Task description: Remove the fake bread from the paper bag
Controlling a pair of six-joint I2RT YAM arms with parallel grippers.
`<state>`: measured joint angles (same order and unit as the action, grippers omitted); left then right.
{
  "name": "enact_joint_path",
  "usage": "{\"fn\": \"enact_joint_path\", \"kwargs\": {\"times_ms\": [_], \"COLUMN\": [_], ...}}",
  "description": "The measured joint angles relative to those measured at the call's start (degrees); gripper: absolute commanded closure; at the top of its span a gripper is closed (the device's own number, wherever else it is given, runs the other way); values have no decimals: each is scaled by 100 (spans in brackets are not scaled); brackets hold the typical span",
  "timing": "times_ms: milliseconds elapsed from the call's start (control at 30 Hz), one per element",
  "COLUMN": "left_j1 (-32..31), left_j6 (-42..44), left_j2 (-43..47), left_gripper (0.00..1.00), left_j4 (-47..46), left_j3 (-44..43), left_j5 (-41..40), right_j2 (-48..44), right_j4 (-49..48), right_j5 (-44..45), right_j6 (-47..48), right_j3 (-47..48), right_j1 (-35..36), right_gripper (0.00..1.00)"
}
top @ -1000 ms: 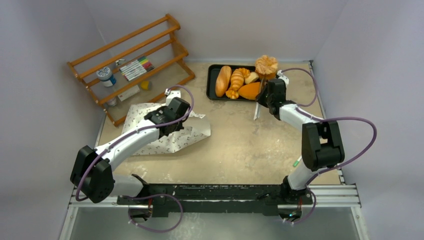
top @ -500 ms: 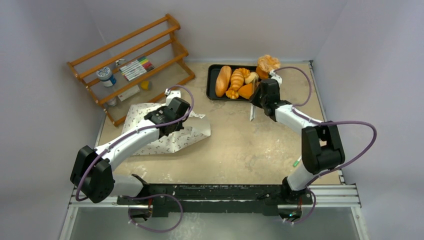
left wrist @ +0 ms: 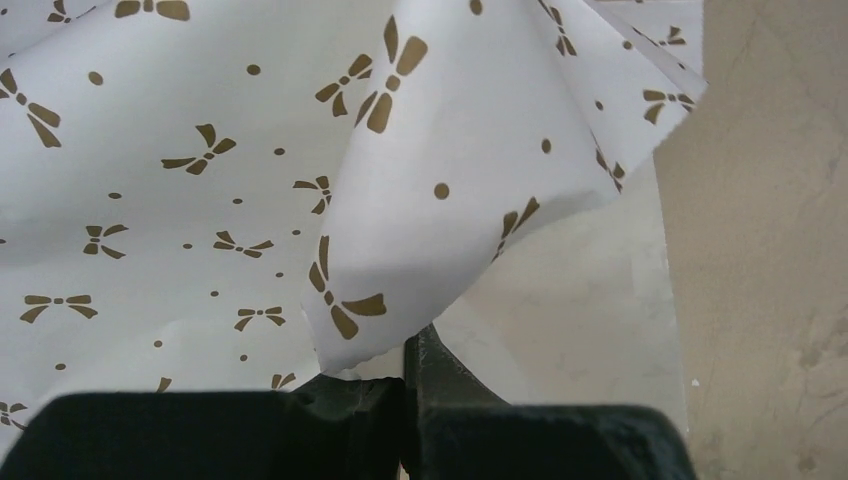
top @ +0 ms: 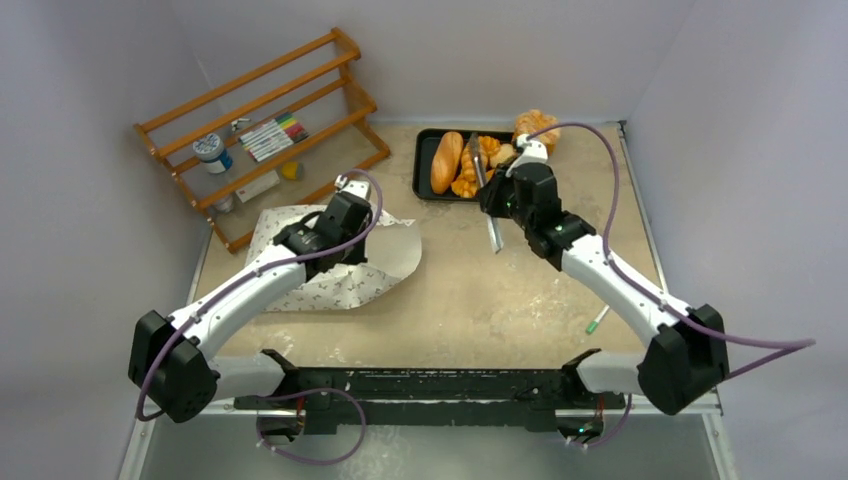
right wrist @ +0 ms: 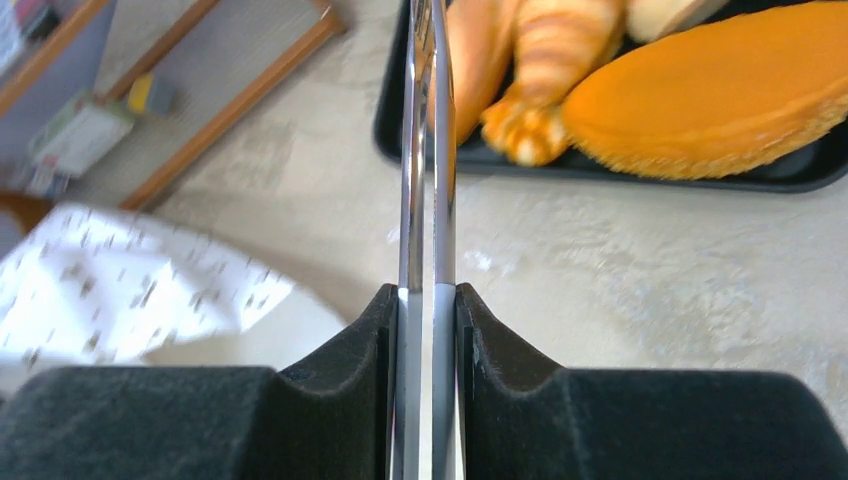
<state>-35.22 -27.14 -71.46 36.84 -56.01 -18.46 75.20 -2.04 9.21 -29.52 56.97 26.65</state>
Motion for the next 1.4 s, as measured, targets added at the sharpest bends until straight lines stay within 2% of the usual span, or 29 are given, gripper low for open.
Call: {"fn": "enact_joint_path", "kwargs": {"times_ms": [267, 633, 833, 1067, 1400], "left_j1": [-48, -426, -831, -868, -968], "left_j6": [533, 549, 313, -24, -208], "left_j2": [66, -201, -492, -420, -181], "left_gripper": [100, 100, 100, 100, 100], "left_j4": [461, 1005, 1443, 1781, 2081], "left_j3": [-229, -481, -745, -817, -916], "left_j5": [483, 164, -380, -848, -920], "right_j2": [-1213, -2343, -2063, -1805, -903], "right_j4": [970, 2094, 2319, 2312, 1805], "right_j5": [-577, -1266, -1506, -1655, -1606], "right_j6": [573, 981, 1019, 940, 728], "right_j3": [-538, -778, -776, -776, -780], "right_j1": [981, 1904, 2559, 3128, 3571], "right_gripper": [83, 83, 83, 83, 84]}}
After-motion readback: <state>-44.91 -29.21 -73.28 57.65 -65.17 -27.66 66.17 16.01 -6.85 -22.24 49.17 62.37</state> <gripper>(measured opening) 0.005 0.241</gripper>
